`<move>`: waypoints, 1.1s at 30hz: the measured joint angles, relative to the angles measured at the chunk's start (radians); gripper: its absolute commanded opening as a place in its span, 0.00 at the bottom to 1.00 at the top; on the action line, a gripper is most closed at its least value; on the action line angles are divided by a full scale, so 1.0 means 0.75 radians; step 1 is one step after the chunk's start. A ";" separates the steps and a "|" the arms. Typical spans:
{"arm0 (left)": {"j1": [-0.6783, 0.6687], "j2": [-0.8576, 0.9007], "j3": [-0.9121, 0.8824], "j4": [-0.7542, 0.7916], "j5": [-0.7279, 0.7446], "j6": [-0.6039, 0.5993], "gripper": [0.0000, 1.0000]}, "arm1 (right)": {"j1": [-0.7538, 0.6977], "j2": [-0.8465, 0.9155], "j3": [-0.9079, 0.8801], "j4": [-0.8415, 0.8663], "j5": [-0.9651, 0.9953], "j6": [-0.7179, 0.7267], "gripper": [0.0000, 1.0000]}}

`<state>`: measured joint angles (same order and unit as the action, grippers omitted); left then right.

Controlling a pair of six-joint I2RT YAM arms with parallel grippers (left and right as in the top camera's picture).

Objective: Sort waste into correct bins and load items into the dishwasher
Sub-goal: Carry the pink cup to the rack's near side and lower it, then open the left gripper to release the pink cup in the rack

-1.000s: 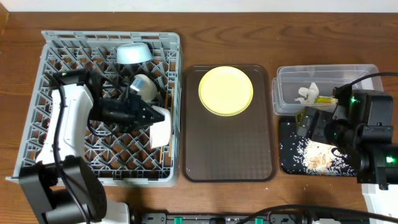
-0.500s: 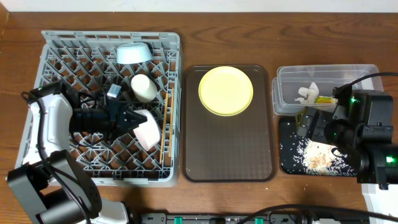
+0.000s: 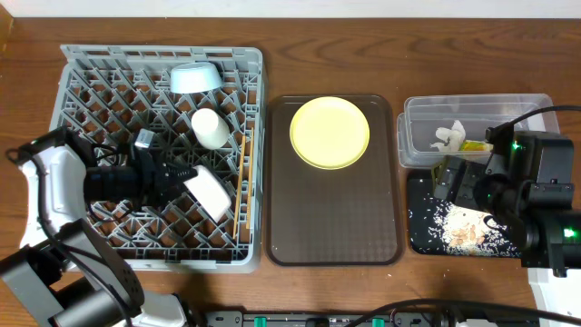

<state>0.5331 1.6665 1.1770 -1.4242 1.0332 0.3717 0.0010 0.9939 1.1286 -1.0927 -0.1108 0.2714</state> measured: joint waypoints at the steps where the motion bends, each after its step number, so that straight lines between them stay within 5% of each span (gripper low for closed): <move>1: 0.010 0.000 -0.004 0.001 -0.014 -0.002 0.44 | 0.001 0.000 0.000 0.000 0.000 0.000 0.99; 10: 0.179 0.000 -0.011 -0.066 -0.116 -0.072 0.58 | 0.000 0.000 0.000 0.000 0.000 0.000 0.99; 11: 0.199 0.000 -0.011 -0.075 -0.122 -0.077 0.77 | 0.000 0.000 0.000 0.000 0.000 0.000 0.99; 14: 0.258 -0.001 -0.011 -0.100 -0.131 -0.081 0.84 | 0.000 0.000 0.000 0.000 0.000 0.000 0.99; 22: 0.351 -0.131 0.002 -0.106 -0.135 -0.122 0.88 | 0.000 0.000 0.000 0.000 0.000 0.000 0.99; 33: 0.229 -0.605 0.008 -0.106 -0.157 -0.171 0.98 | 0.000 0.000 0.000 0.001 0.000 0.000 0.99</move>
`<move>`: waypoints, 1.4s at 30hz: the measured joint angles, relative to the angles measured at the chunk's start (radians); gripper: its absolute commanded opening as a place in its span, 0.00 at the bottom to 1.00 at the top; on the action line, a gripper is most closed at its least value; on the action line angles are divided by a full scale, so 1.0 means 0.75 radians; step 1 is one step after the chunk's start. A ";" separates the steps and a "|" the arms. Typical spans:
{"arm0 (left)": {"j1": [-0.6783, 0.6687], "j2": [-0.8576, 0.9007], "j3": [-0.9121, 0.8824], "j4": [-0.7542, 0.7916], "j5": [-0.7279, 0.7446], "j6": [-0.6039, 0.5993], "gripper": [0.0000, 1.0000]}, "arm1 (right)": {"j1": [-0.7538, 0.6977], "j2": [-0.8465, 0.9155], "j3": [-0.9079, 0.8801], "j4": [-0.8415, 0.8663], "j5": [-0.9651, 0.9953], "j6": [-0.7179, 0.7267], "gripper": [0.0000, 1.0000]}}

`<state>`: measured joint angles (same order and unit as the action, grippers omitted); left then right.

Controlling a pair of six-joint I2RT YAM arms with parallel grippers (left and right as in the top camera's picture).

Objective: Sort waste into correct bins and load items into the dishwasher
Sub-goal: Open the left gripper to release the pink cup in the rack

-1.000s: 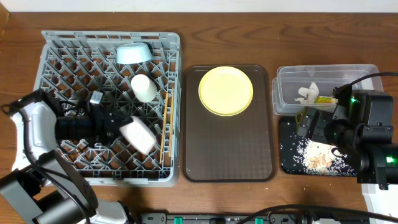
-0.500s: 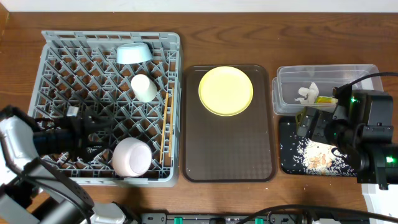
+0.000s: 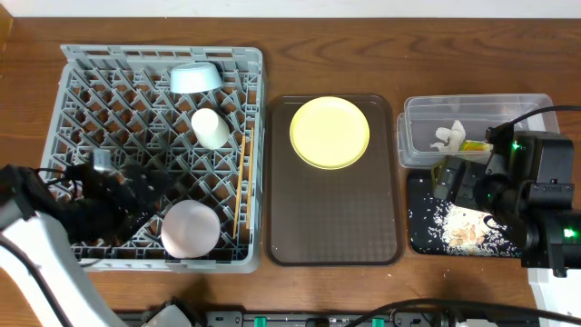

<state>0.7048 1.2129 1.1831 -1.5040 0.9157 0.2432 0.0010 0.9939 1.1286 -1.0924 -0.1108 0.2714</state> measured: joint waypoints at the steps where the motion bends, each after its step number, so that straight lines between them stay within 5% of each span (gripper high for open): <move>1: -0.016 -0.031 0.000 -0.006 -0.004 -0.009 0.98 | 0.001 0.000 0.000 -0.001 0.000 0.000 0.99; 3: -0.047 -0.076 0.000 -0.011 -0.006 -0.032 0.98 | 0.000 0.000 0.000 -0.001 0.000 0.000 0.99; 4: -0.063 -0.091 0.000 -0.011 -0.007 -0.044 0.86 | 0.000 0.000 0.000 -0.001 0.000 0.000 0.99; 6: -0.094 -0.106 0.000 -0.012 -0.009 -0.063 0.29 | 0.000 0.000 0.000 -0.001 0.000 0.000 0.99; 7: -0.111 -0.107 0.000 -0.015 -0.014 -0.060 0.13 | 0.000 0.000 0.000 -0.001 0.000 0.000 0.99; 8: -0.134 -0.106 0.000 -0.017 -0.024 -0.060 0.08 | 0.000 0.000 0.000 -0.001 0.000 -0.001 0.99; 15: -0.283 -0.105 -0.056 0.008 -0.096 -0.111 0.08 | 0.000 0.000 0.000 0.000 0.001 -0.001 0.99; 23: -0.401 -0.102 -0.298 0.267 -0.305 -0.325 0.08 | 0.000 0.000 0.000 -0.001 0.000 -0.001 0.99; 42: -0.428 -0.101 -0.347 0.399 -0.805 -0.724 0.08 | 0.000 0.000 0.000 -0.001 0.000 -0.001 0.99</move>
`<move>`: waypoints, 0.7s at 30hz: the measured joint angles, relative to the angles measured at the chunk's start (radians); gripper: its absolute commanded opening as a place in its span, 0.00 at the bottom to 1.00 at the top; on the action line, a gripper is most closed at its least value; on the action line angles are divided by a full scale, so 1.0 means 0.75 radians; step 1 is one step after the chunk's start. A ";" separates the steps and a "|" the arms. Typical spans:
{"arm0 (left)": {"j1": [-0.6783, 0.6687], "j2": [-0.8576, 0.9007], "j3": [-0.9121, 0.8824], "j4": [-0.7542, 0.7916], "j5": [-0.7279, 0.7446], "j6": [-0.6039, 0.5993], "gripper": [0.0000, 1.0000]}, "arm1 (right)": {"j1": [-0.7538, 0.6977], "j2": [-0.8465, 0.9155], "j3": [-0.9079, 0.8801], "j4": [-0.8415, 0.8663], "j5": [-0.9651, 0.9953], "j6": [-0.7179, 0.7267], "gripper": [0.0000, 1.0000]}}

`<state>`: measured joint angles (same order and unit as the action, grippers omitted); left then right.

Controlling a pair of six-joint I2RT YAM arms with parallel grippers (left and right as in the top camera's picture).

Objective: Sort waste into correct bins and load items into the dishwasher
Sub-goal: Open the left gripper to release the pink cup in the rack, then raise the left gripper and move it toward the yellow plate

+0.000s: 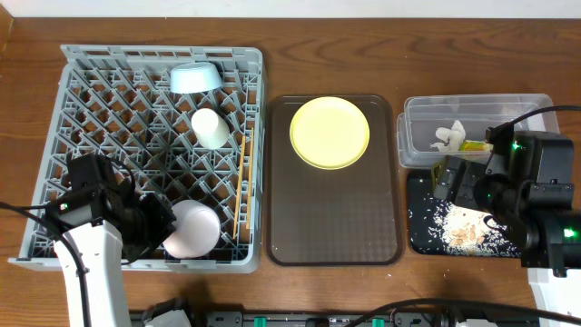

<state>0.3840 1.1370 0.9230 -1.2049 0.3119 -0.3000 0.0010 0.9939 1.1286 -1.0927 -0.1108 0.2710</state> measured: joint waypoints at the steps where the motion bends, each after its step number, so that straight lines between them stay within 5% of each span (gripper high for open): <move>1: -0.001 0.000 0.000 -0.001 0.000 -0.007 0.08 | 0.000 0.000 0.000 0.000 0.000 0.001 0.99; 14: -0.191 -0.049 0.001 -0.002 0.049 -0.035 0.08 | 0.000 0.000 0.000 0.000 0.000 0.001 0.99; 21: -0.326 -0.057 0.002 0.005 -0.082 -0.113 0.08 | 0.000 0.000 0.000 0.000 0.000 0.001 0.99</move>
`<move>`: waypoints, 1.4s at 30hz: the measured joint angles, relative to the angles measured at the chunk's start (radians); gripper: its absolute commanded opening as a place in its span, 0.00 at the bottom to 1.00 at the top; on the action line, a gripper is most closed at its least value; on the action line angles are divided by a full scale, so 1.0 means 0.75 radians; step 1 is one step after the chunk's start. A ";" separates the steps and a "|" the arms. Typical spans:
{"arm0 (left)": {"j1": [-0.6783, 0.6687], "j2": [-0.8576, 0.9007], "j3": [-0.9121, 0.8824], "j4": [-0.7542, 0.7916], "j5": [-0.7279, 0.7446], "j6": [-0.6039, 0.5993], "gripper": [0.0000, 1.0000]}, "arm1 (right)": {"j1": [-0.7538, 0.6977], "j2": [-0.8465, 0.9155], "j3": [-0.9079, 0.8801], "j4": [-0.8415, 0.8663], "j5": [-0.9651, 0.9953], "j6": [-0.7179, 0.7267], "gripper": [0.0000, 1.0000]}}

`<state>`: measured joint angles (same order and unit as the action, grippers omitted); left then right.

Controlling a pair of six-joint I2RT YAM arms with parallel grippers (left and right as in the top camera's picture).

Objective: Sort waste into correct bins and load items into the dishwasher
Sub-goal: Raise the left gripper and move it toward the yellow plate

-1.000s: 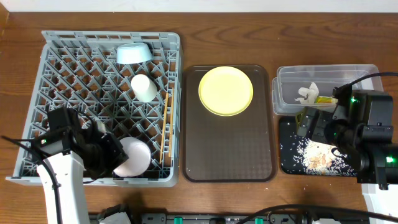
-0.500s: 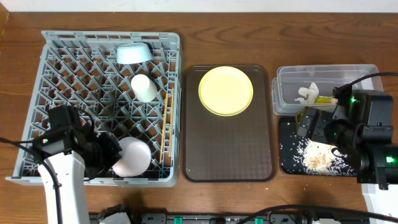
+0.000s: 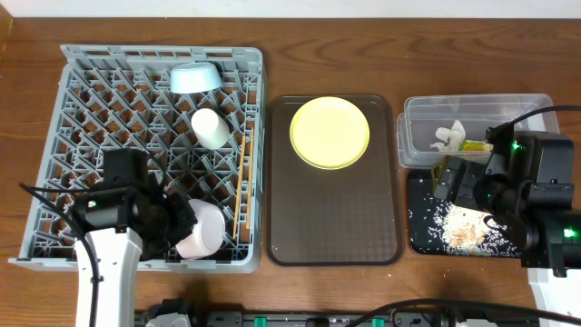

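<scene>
The grey dish rack point(image 3: 54, 118) holds a light blue bowl point(image 3: 195, 78) at the back, a white cup point(image 3: 211, 128) and a pair of wooden chopsticks point(image 3: 241, 182) along its right side. A white bowl point(image 3: 207, 227) lies tilted in the rack's front right corner. My left gripper point(image 3: 179, 222) is at its left rim and appears shut on it. A yellow plate point(image 3: 329, 133) rests on the brown tray point(image 3: 332, 236). My right gripper point(image 3: 448, 179) hovers at the near edge of the clear container point(image 3: 508, 107); its jaws are not readable.
The clear container holds crumpled white paper point(image 3: 448, 136) and a yellow scrap. A black tray point(image 3: 419, 238) with food crumbs lies in front of it, partly under the right arm. The left arm reaches in over the rack's front edge.
The left arm has shifted right along the rack's front. The white bowl, dome-up before, now sits tilted and slightly further right. The right arm is unchanged.
At first my left gripper held the white bowl tilted over the rack's middle right. The bowl was then rim-down near the front right corner with the arm stretched from the left. The arm came closer, and the bowl is now tipped on its side there.
</scene>
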<state>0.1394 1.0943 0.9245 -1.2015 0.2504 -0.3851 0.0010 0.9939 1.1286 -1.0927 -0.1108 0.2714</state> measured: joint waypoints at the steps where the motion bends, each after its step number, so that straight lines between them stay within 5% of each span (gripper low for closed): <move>1: -0.013 -0.003 -0.001 0.007 -0.015 -0.012 0.08 | 0.000 0.000 0.000 0.000 0.000 -0.001 0.99; 18: -0.062 0.023 -0.001 0.130 -0.278 -0.180 0.09 | 0.000 0.000 0.000 0.000 0.000 0.000 0.99; 28: -0.154 0.064 0.379 0.080 -0.177 -0.185 0.08 | 0.000 0.000 0.000 0.000 0.000 -0.001 0.99; 37: -0.521 0.517 0.804 0.038 -0.144 -0.184 0.08 | 0.000 0.000 0.000 0.000 0.000 0.000 0.99; 42: -0.721 0.814 0.861 0.224 -0.132 -0.190 0.08 | 0.000 0.000 0.000 0.000 0.000 0.000 0.99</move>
<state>-0.4011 1.7046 1.5700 -1.0332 0.1516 -0.5274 0.0010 0.9939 1.1286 -1.0927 -0.1108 0.2714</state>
